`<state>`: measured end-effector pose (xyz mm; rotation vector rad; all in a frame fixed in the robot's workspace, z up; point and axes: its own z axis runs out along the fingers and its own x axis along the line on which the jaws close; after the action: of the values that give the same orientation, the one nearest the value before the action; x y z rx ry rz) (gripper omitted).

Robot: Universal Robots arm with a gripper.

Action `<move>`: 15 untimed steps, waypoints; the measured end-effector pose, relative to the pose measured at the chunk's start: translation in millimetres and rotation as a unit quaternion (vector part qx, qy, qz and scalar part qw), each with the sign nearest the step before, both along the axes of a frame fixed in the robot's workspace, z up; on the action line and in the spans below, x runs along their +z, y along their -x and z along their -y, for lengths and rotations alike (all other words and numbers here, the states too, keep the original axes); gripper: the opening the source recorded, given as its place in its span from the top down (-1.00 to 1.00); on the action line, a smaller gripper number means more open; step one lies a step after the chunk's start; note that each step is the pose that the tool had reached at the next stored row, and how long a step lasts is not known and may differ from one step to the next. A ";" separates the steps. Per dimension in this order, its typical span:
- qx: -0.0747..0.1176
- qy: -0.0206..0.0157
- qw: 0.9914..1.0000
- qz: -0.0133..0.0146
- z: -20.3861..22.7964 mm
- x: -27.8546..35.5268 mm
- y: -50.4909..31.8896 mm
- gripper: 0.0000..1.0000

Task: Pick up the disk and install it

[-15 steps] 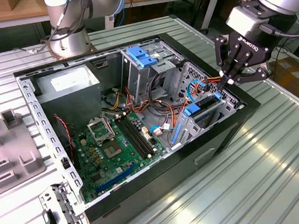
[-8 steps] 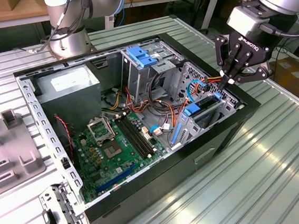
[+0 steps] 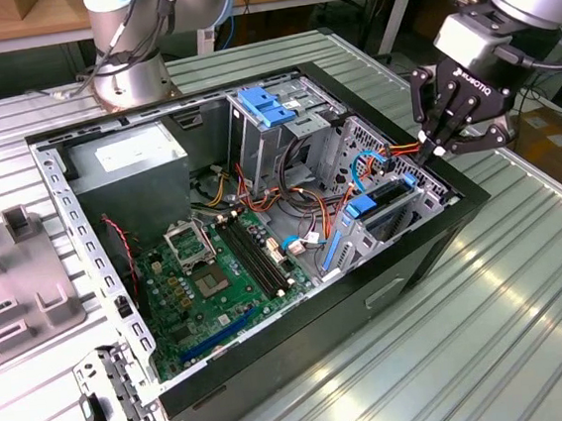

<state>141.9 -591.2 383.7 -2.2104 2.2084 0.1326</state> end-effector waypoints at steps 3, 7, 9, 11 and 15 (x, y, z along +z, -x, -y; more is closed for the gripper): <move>0.003 0.000 1.000 0.000 -2.5 -1.7 -7.2 0.79; 0.018 0.000 1.000 0.000 -15.2 -6.5 -19.8 0.79; 0.052 0.000 0.999 0.000 -20.0 -7.4 -30.0 0.79; 0.079 0.000 0.997 0.000 -20.0 -7.3 -30.0 0.79; 0.129 0.000 0.992 0.000 -20.0 -7.5 -30.0 0.79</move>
<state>171.9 -571.2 376.2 -2.4847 1.9128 0.1350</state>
